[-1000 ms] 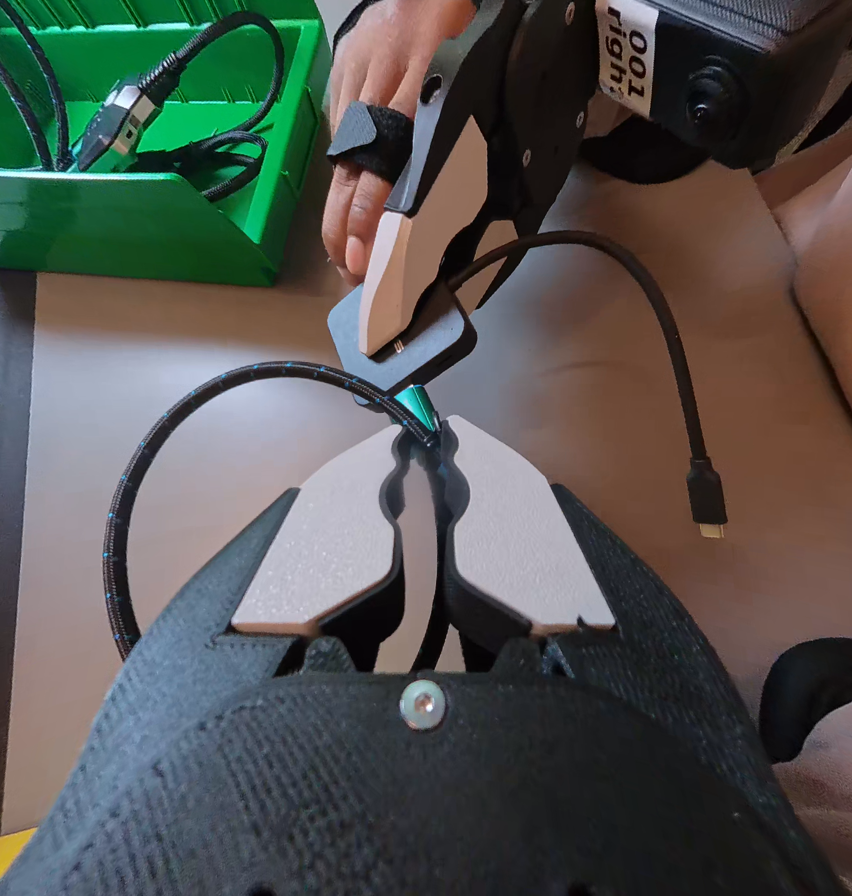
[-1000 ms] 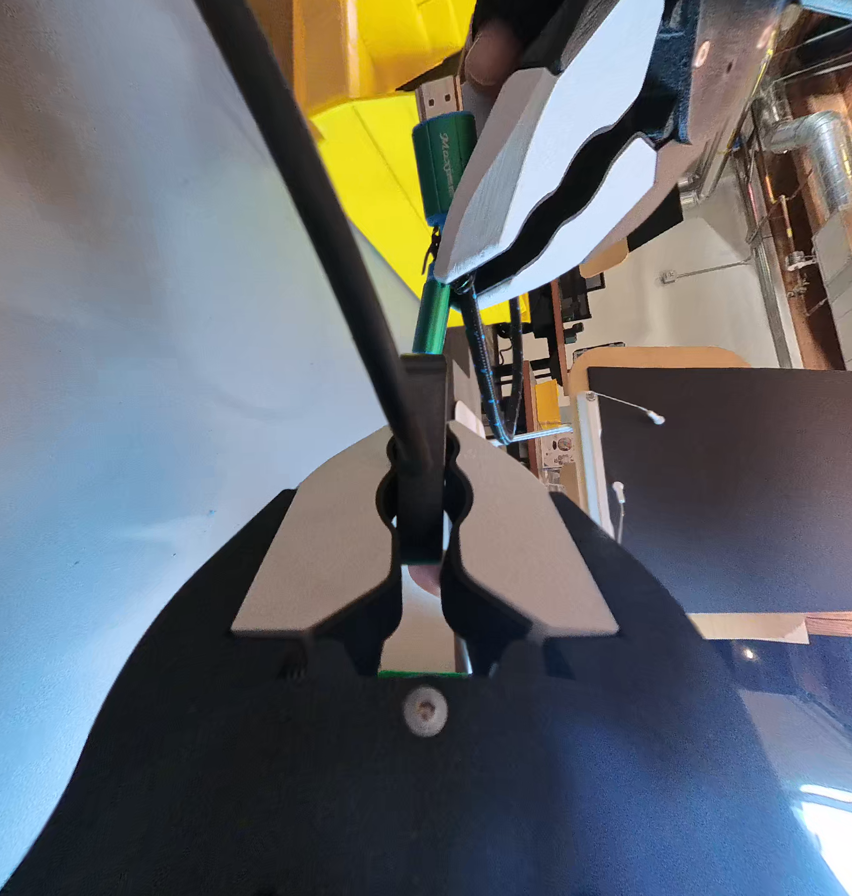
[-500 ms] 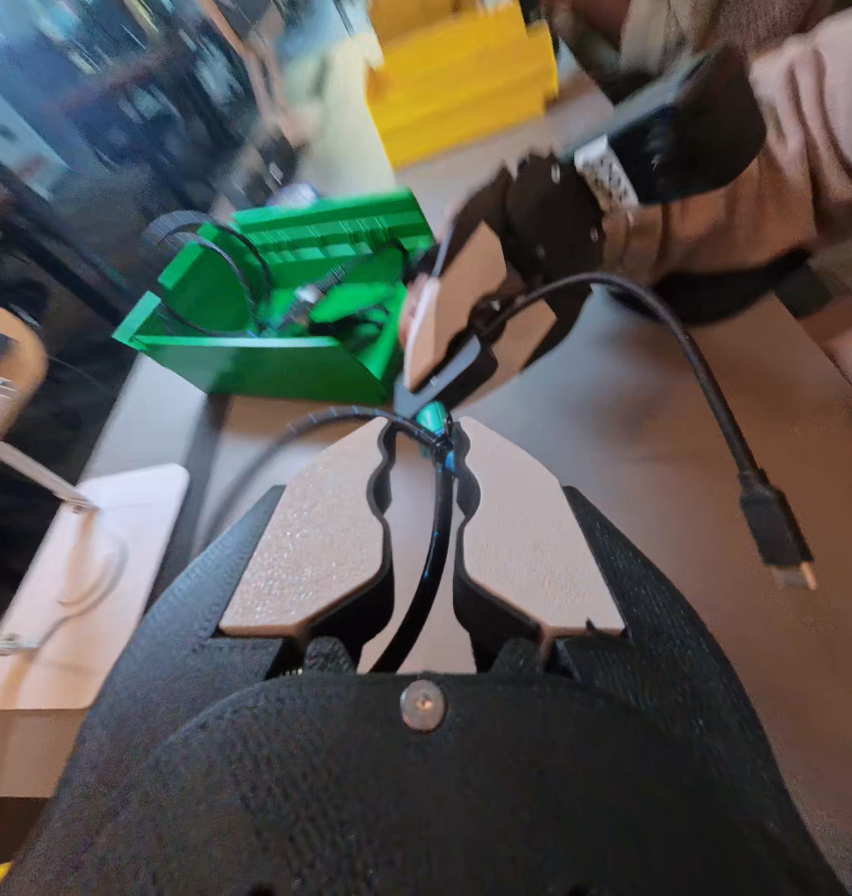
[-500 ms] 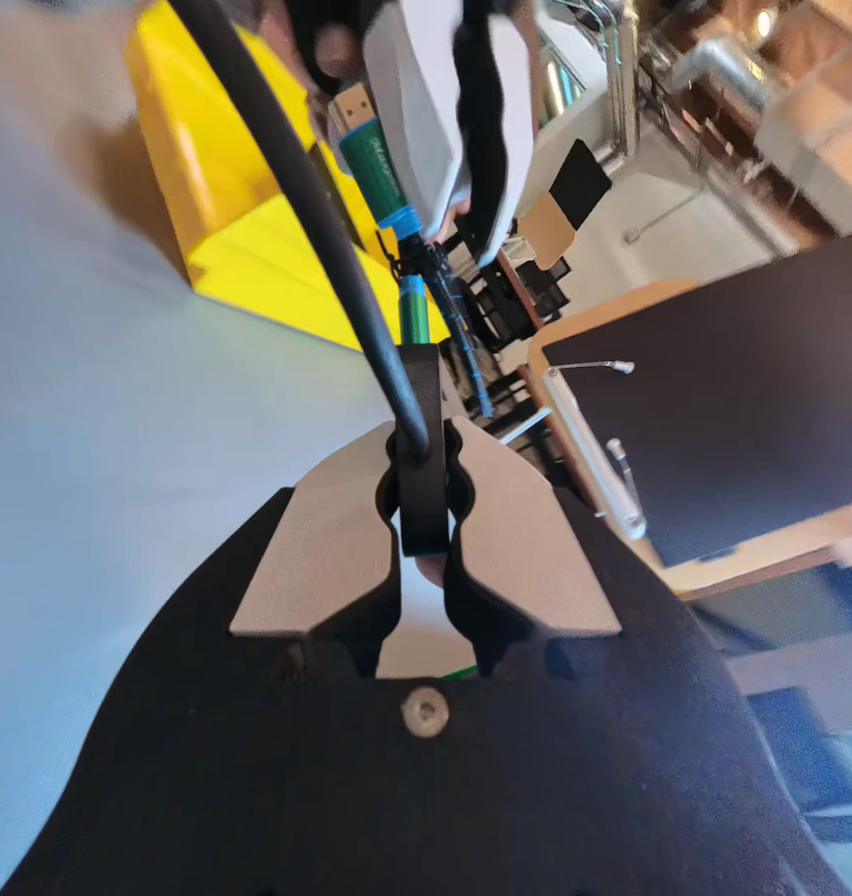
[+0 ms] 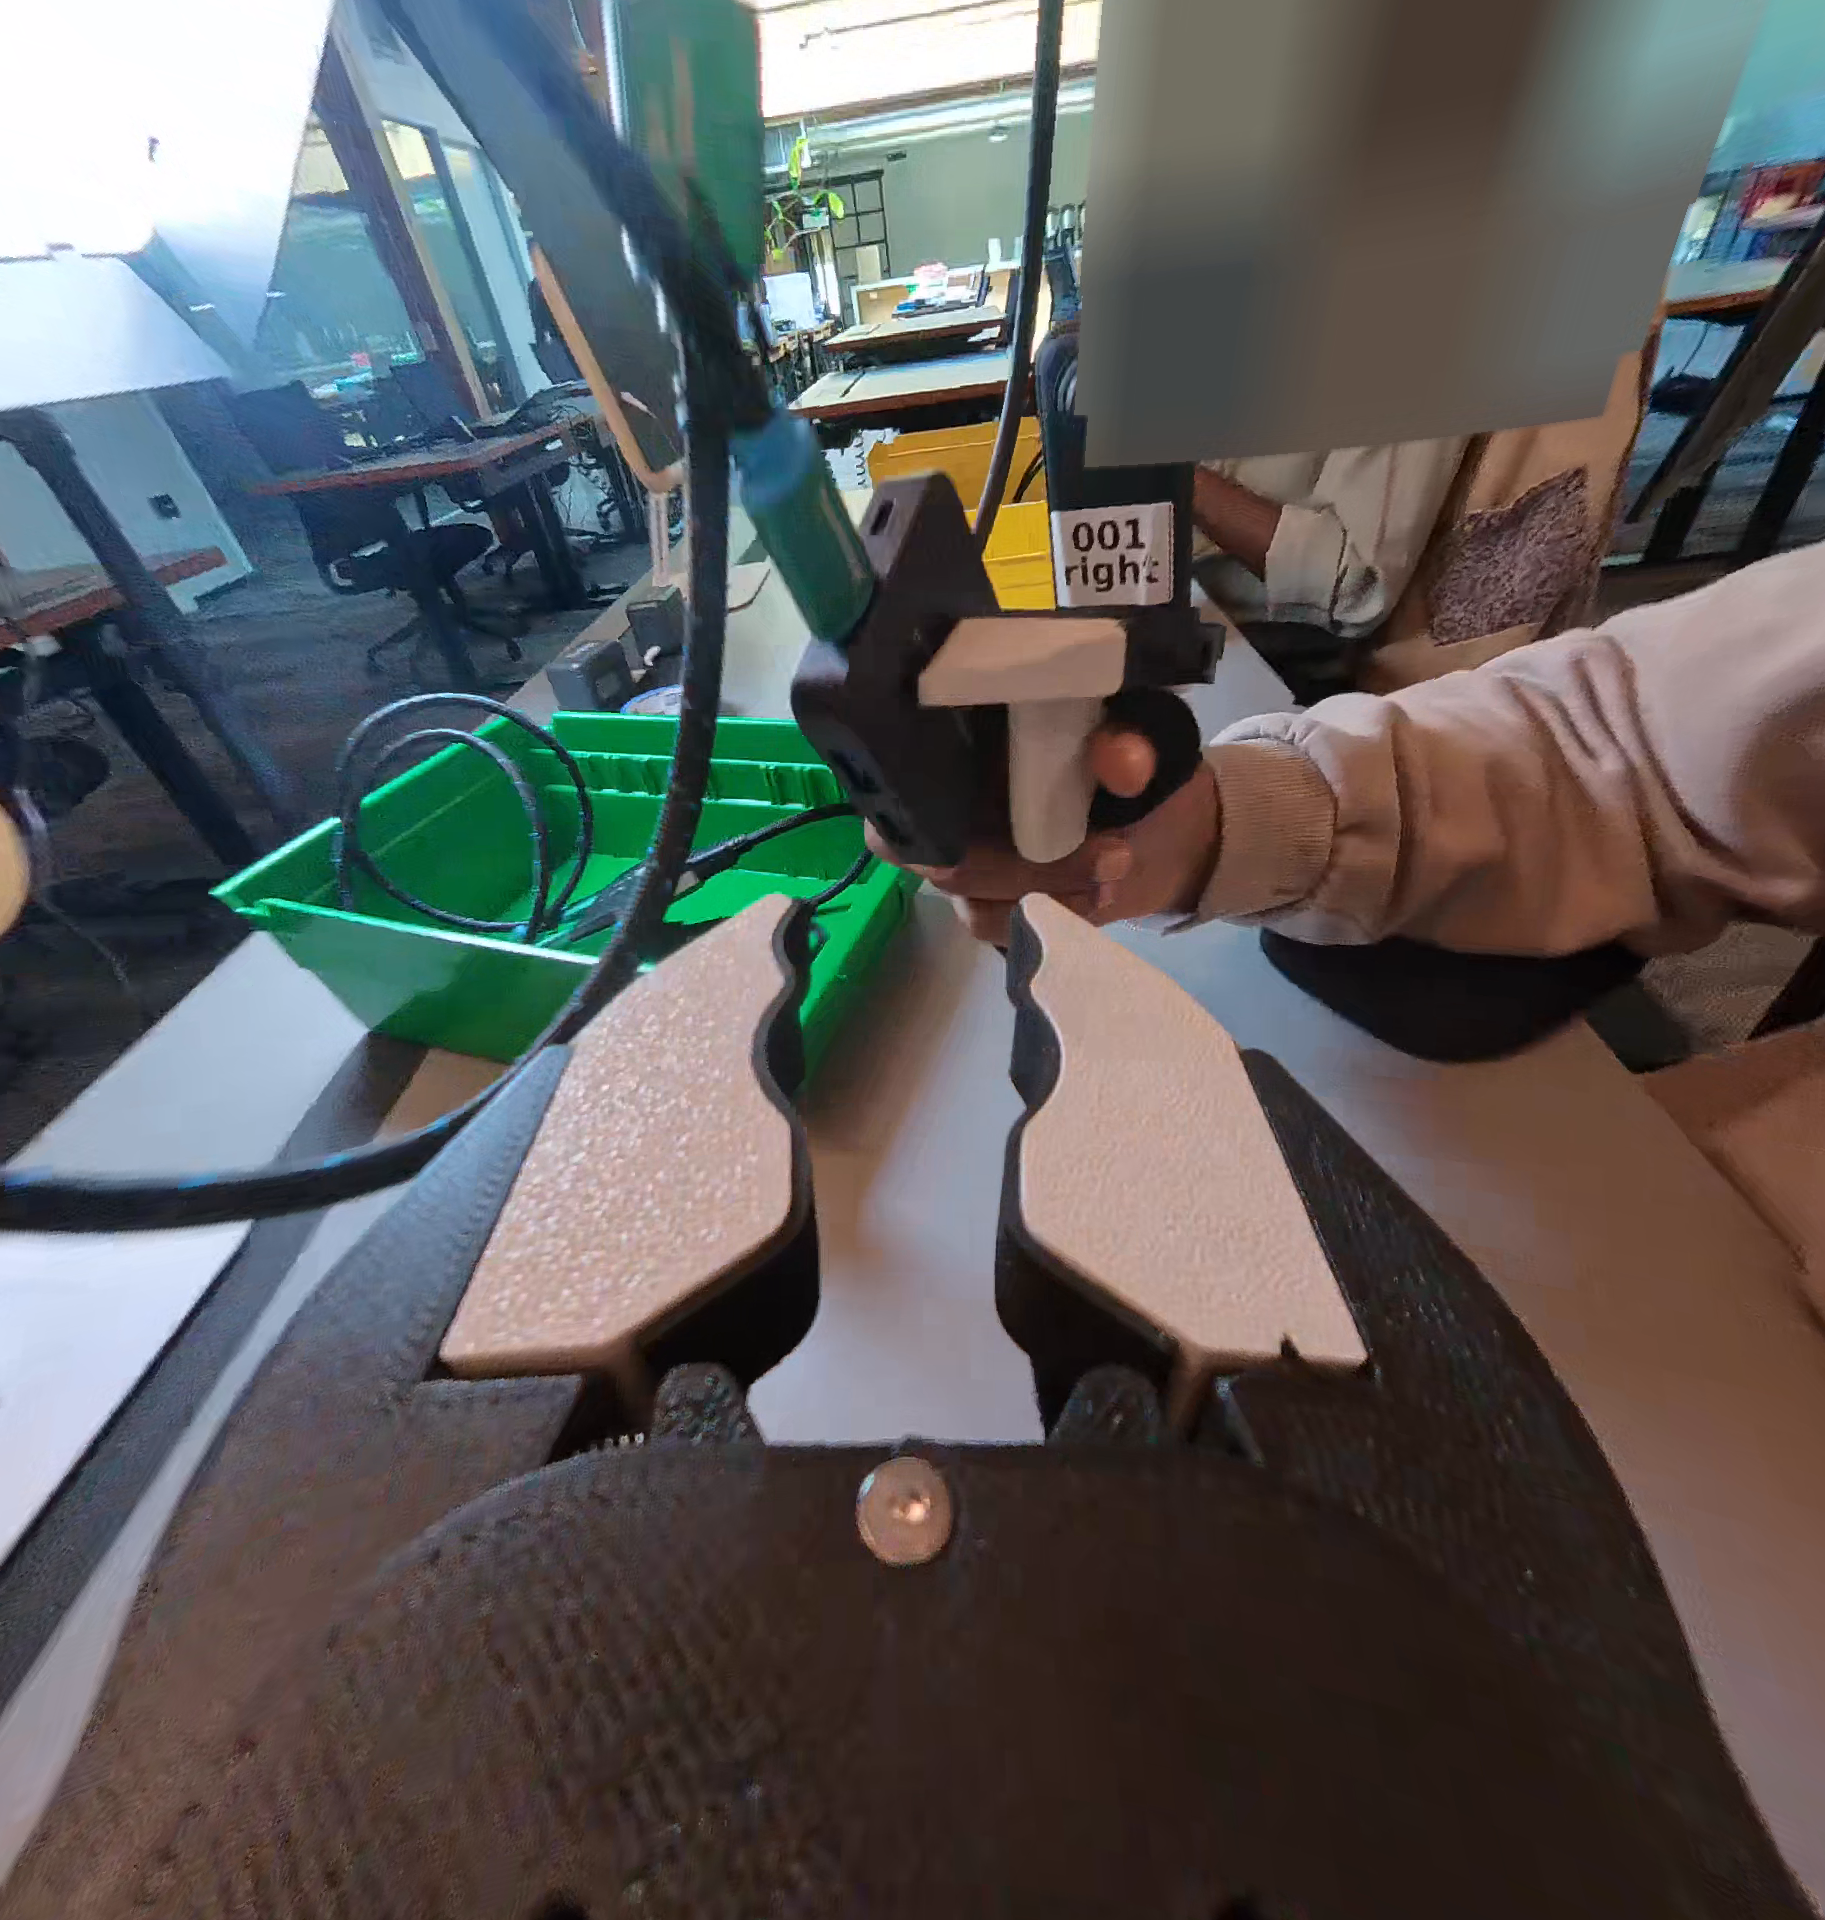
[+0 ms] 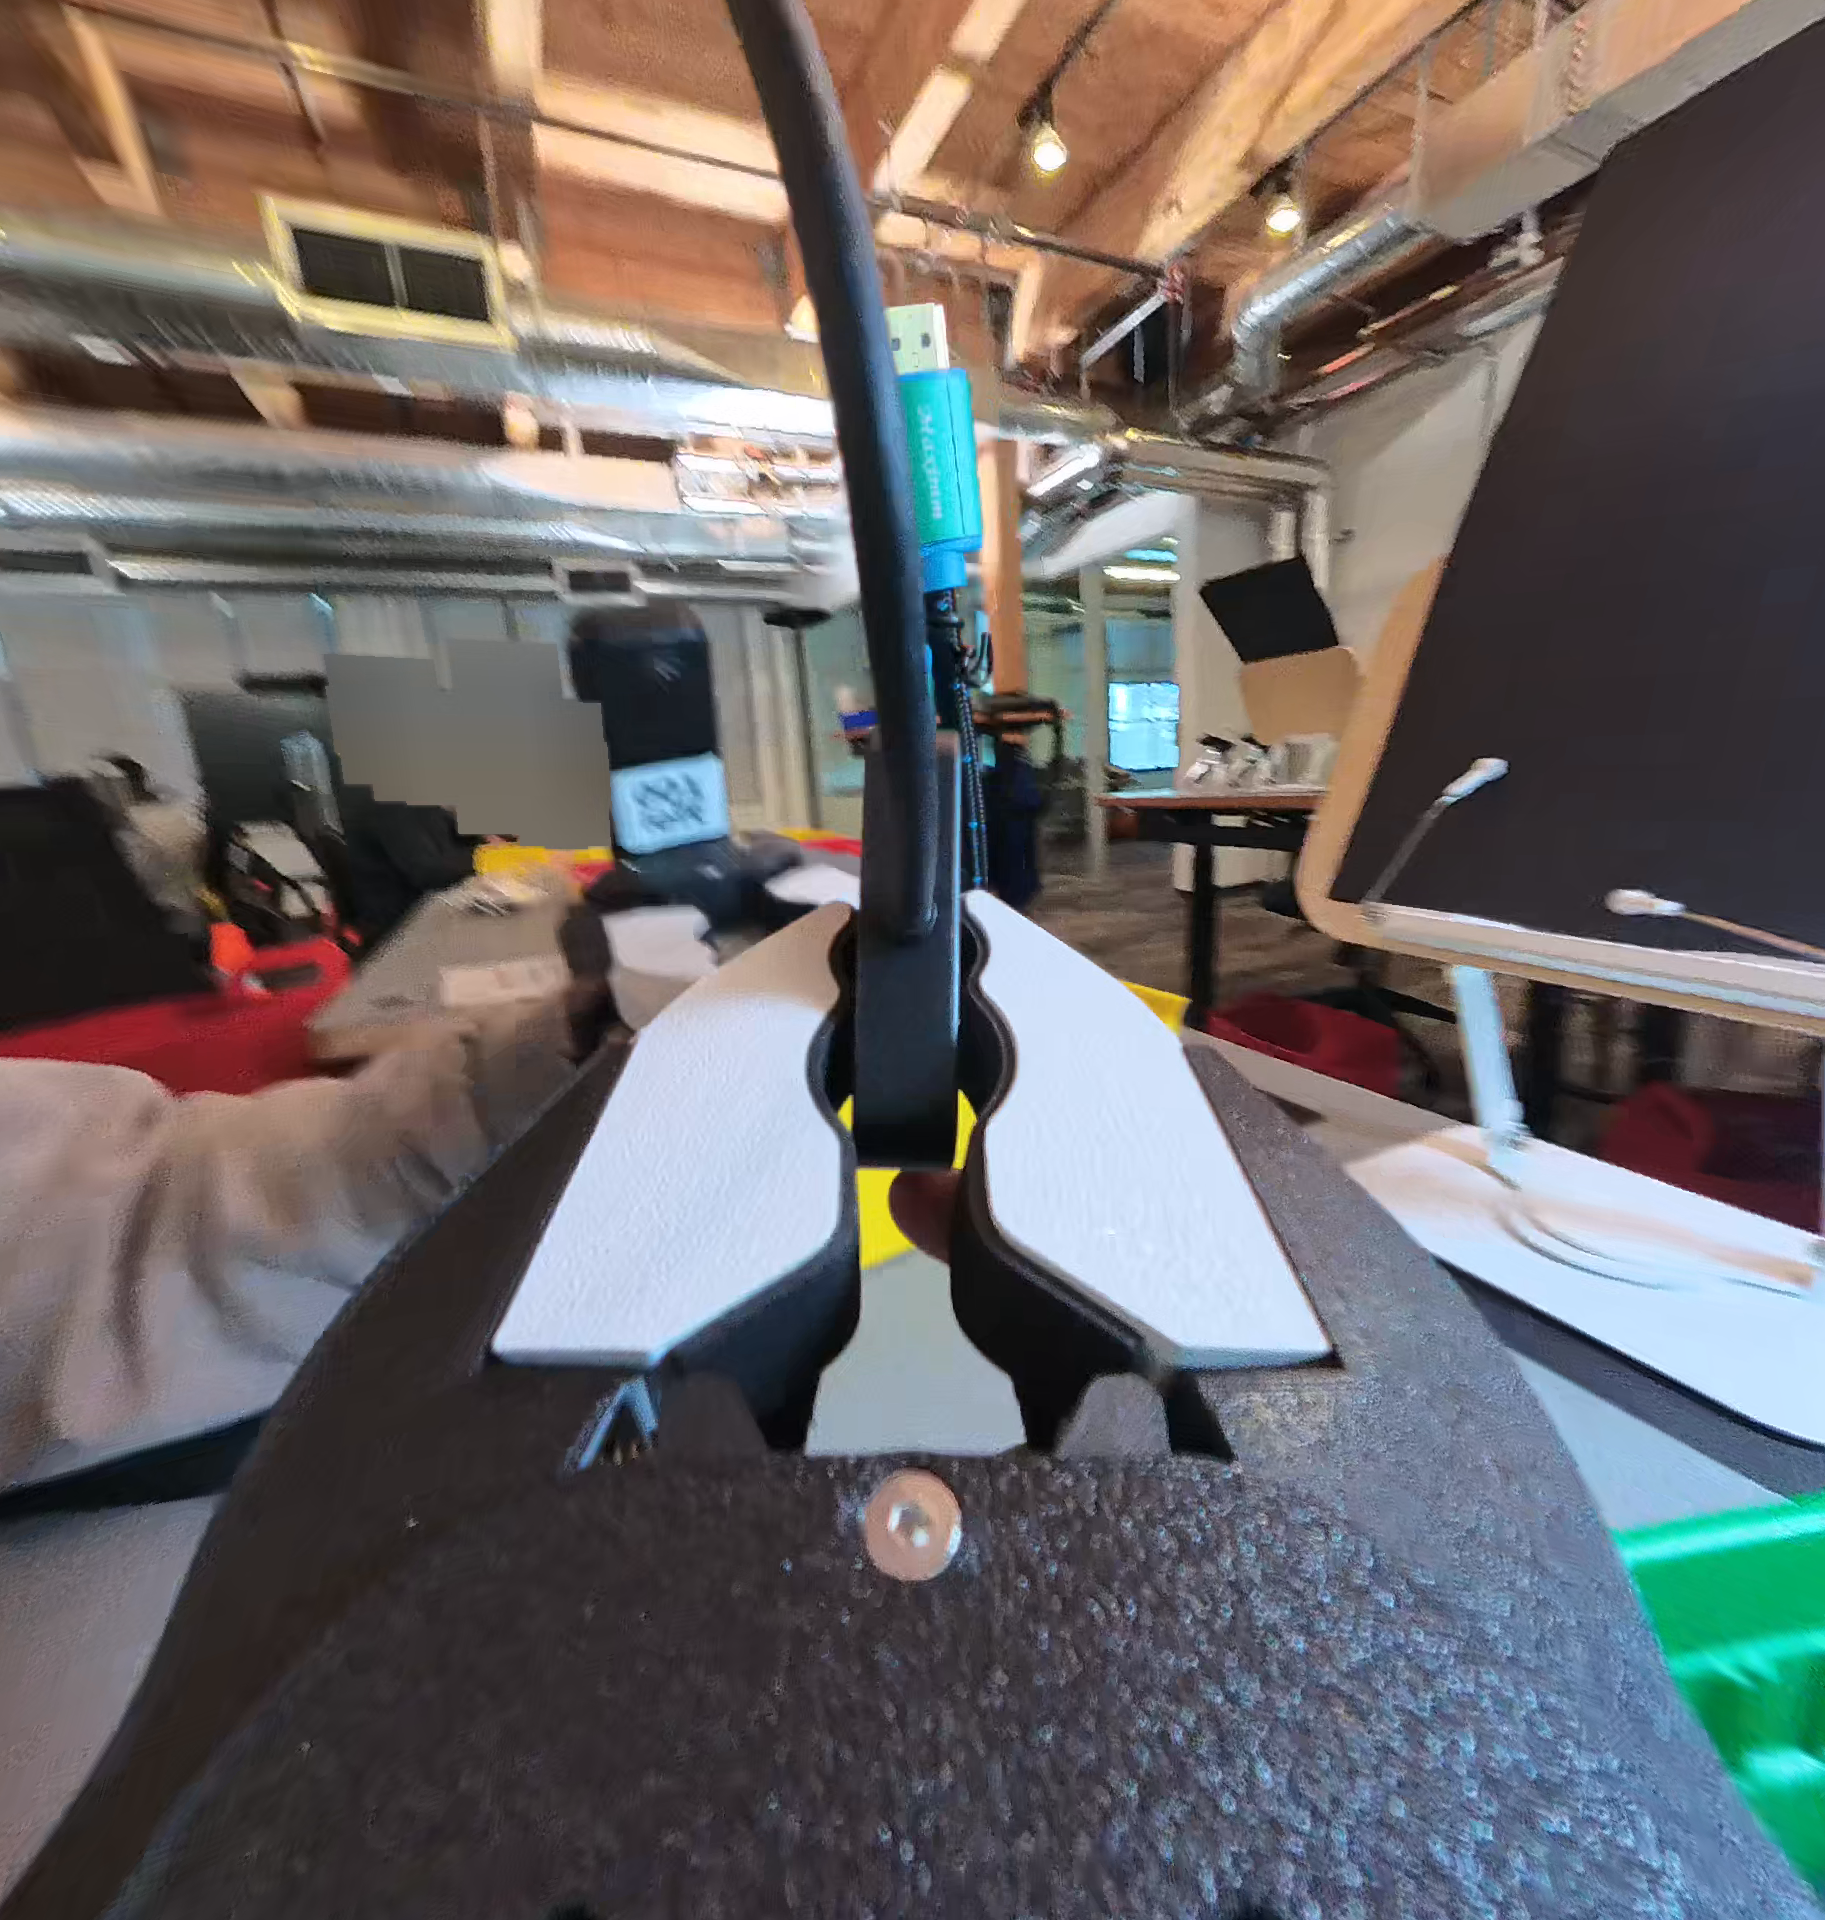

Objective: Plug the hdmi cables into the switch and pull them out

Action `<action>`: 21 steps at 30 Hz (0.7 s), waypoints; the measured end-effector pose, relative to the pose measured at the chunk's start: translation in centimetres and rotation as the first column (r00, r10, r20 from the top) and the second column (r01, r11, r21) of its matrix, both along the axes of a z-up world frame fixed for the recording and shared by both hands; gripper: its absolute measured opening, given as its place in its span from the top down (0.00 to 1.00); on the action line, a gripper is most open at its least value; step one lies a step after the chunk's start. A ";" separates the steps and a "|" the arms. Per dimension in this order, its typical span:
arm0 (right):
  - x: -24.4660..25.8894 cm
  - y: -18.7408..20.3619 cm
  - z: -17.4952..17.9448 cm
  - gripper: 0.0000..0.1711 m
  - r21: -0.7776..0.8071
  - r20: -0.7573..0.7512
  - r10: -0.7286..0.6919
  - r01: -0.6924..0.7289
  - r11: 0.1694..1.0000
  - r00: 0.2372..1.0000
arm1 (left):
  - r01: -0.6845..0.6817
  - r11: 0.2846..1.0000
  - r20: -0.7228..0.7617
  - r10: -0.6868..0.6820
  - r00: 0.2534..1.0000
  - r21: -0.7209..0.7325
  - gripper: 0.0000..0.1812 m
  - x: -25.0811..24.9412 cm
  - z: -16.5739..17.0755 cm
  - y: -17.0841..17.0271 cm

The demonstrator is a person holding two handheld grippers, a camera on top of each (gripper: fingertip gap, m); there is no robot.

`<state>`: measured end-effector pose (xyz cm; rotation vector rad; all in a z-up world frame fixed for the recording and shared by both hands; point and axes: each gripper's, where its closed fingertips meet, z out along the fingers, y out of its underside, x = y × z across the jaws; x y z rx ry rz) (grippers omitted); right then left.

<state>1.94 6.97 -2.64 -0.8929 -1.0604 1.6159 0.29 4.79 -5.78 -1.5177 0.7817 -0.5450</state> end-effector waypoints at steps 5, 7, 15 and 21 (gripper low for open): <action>-0.4 -2.3 -1.0 0.92 -0.029 0.026 0.179 -0.179 0.983 0.983 | 0.060 0.997 0.161 -0.068 0.985 0.056 0.90 1.9 1.2 0.2; -0.7 -2.6 -1.8 0.92 -0.017 0.071 0.218 -0.217 0.976 0.973 | 0.065 0.997 0.103 -0.069 0.992 0.039 0.91 1.6 0.6 -0.1; -1.3 -1.8 -3.9 0.88 0.394 0.236 -0.063 -0.036 0.918 0.970 | 0.017 0.999 -0.068 -0.014 0.998 0.031 0.92 -0.6 -0.2 -0.5; -1.2 -0.3 -3.2 0.91 0.653 0.198 -0.306 0.107 0.749 0.931 | -0.100 0.993 -0.074 0.104 0.992 0.059 0.92 -1.6 0.0 0.9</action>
